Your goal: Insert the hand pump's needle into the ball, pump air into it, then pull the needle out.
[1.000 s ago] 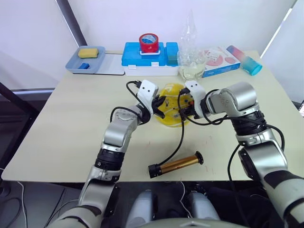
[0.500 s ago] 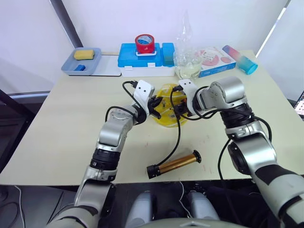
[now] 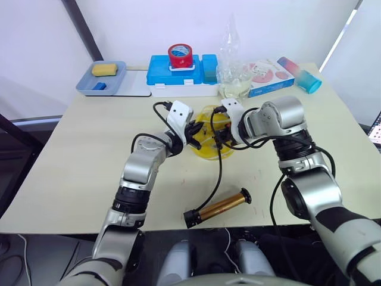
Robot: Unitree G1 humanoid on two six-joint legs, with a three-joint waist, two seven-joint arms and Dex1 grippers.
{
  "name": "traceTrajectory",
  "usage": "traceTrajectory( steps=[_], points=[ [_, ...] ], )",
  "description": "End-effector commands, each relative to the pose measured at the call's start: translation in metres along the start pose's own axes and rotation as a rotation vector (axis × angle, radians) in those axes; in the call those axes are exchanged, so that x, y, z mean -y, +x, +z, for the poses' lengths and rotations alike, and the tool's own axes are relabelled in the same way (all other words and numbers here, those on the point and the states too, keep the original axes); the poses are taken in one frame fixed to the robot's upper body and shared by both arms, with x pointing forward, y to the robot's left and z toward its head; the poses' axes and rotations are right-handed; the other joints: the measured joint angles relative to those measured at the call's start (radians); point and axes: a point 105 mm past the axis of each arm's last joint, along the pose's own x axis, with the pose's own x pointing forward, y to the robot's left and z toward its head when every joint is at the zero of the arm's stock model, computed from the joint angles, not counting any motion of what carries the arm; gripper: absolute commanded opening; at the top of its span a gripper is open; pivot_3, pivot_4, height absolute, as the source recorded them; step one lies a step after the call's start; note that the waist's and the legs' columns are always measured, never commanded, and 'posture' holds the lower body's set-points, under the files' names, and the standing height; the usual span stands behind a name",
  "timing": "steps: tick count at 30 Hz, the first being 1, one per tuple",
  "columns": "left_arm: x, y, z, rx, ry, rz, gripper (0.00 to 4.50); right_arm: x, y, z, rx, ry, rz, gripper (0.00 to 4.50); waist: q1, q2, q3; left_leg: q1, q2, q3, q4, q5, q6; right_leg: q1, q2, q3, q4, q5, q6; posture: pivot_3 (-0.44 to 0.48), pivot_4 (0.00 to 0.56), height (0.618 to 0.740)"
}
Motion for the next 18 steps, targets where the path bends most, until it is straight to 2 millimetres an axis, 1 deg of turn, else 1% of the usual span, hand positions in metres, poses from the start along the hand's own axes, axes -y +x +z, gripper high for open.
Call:
traceTrajectory(
  steps=[1, 9, 15, 18],
  points=[
    [0.044, 0.008, -0.006, -0.012, -0.025, -0.210, 0.04, -0.021, 0.005, 0.017, 0.075, -0.045, 0.065, 0.30, 0.000, 0.000, 0.000, 0.000, 0.000, 0.000, 0.000, 0.000, 0.000, 0.000, 0.000, 0.000, 0.000, 0.000, 0.000, 0.000, 0.150, 0.737],
    [0.046, 0.007, -0.006, -0.011, -0.029, -0.211, 0.04, -0.015, 0.013, 0.019, 0.081, -0.045, 0.044, 0.30, -0.015, -0.004, -0.004, 0.002, 0.000, 0.000, -0.003, 0.001, -0.002, 0.000, -0.001, 0.000, 0.000, -0.001, -0.001, 0.000, 0.150, 0.737],
    [0.046, 0.007, -0.008, -0.012, -0.030, -0.214, 0.04, -0.023, 0.018, 0.018, 0.084, -0.119, 0.067, 0.30, -0.020, -0.005, -0.006, 0.003, 0.001, 0.000, -0.005, 0.001, -0.002, 0.000, -0.001, 0.000, 0.000, -0.001, -0.002, 0.000, 0.150, 0.737],
    [0.047, 0.007, -0.009, -0.014, -0.032, -0.218, 0.04, -0.024, 0.020, 0.015, 0.070, -0.174, 0.070, 0.30, -0.021, -0.005, -0.008, 0.004, 0.001, 0.000, -0.005, 0.001, -0.002, 0.000, -0.002, 0.000, 0.000, -0.001, -0.003, 0.000, 0.150, 0.737]
  ],
)
